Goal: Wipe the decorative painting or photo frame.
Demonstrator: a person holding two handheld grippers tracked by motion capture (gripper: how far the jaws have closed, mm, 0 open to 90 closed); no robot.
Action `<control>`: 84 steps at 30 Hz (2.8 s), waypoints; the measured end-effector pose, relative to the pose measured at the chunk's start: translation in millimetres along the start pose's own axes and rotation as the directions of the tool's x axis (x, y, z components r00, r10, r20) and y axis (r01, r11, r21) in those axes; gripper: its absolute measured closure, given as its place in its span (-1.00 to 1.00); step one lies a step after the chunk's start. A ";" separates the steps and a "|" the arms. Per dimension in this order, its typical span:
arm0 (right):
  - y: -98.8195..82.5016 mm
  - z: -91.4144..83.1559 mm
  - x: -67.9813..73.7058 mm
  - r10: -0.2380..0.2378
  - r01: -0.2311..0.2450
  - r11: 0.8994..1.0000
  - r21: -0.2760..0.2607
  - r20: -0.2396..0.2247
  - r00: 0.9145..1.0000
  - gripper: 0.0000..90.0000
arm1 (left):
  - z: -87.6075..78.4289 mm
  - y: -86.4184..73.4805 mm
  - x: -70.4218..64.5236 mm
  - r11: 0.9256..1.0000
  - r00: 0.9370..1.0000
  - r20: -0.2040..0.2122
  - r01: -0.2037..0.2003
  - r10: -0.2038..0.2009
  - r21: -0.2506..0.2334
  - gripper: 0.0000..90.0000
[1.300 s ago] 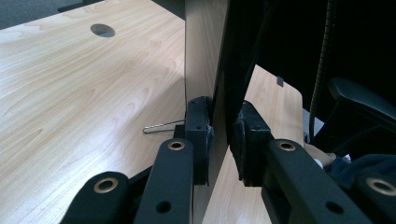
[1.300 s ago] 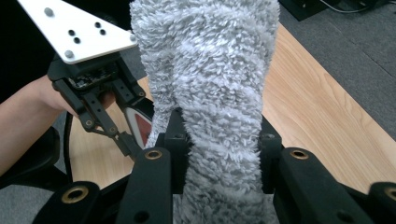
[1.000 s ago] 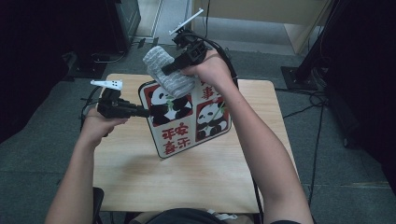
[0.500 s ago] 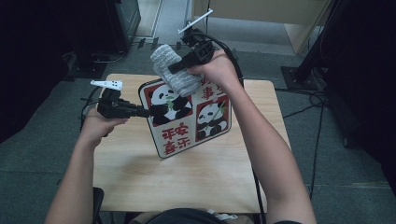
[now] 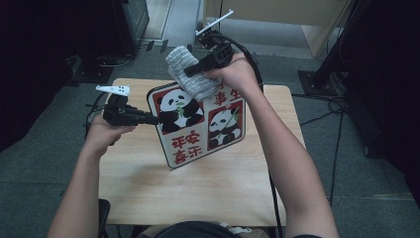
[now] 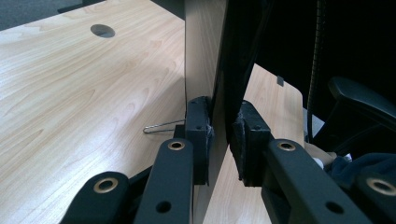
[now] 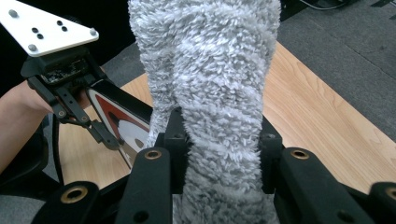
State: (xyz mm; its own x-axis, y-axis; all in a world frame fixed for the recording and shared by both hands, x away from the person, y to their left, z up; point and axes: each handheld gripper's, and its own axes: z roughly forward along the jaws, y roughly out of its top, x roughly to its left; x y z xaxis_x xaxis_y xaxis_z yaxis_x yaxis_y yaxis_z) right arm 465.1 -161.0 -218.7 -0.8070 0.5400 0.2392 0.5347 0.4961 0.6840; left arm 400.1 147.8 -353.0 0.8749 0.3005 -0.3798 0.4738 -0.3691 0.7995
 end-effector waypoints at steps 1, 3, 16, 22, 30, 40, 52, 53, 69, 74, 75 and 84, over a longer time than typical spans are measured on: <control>-0.4 -0.7 -0.9 -0.002 0.002 1.000 0.000 0.002 1.000 0.49 | 0.0 0.0 0.0 1.000 1.000 0.000 0.000 0.000 0.000 0.74; -1.2 -1.8 -1.8 0.004 -0.004 1.000 -0.002 0.005 1.000 0.49 | 0.0 -0.1 0.1 1.000 1.000 0.000 -0.001 0.001 0.000 0.74; -8.1 -9.9 -10.0 0.003 -0.002 1.000 -0.021 0.028 1.000 0.49 | -0.2 -0.3 0.0 1.000 1.000 0.000 -0.002 0.002 0.001 0.74; -11.0 -13.6 -13.4 0.003 -0.002 1.000 -0.026 0.040 0.999 0.50 | -0.2 -0.3 0.0 1.000 1.000 -0.001 -0.003 0.003 0.001 0.74; -15.3 -19.3 -19.8 0.016 -0.015 0.999 -0.036 0.052 0.998 0.49 | -0.3 -0.4 -0.2 1.000 1.000 -0.002 -0.004 0.004 0.002 0.74; -21.0 -27.7 -28.7 0.027 -0.024 0.999 -0.045 0.074 0.997 0.49 | -0.3 -0.6 0.0 1.000 1.000 -0.001 -0.003 0.003 0.000 0.74; -27.9 -36.9 -38.8 0.039 -0.034 0.998 -0.058 0.098 0.994 0.49 | -0.6 -1.0 0.5 1.000 1.000 0.000 -0.006 0.006 0.002 0.74; -28.5 -37.9 -39.7 0.042 -0.036 0.998 -0.059 0.100 0.994 0.49 | -0.6 -1.0 0.5 1.000 1.000 0.000 -0.006 0.006 0.002 0.74; -37.8 -51.6 -54.6 0.083 -0.073 0.994 -0.076 0.131 0.988 0.50 | -0.9 -1.4 1.1 1.000 1.000 0.000 -0.008 0.008 0.000 0.74; -40.4 -55.6 -58.1 0.090 -0.079 0.994 -0.079 0.143 0.986 0.50 | -1.0 -1.5 1.2 1.000 1.000 -0.001 -0.007 0.007 0.000 0.74; -40.7 -56.5 -58.6 0.095 -0.084 0.993 -0.078 0.146 0.985 0.50 | -0.9 -1.6 1.2 1.000 1.000 -0.001 -0.007 0.007 -0.001 0.74; -44.4 -62.5 -65.5 0.107 -0.095 0.992 -0.083 0.160 0.981 0.50 | -1.0 -1.7 1.3 1.000 1.000 0.000 -0.007 0.007 -0.001 0.74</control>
State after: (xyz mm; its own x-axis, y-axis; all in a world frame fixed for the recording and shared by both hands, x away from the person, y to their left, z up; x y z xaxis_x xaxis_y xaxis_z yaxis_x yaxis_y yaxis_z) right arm 478.5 -260.8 -221.7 -0.6944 0.6918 0.1980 0.5861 0.3842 0.7133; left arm 400.4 149.8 -354.4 0.8781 0.2980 -0.3743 0.4678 -0.3707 0.8023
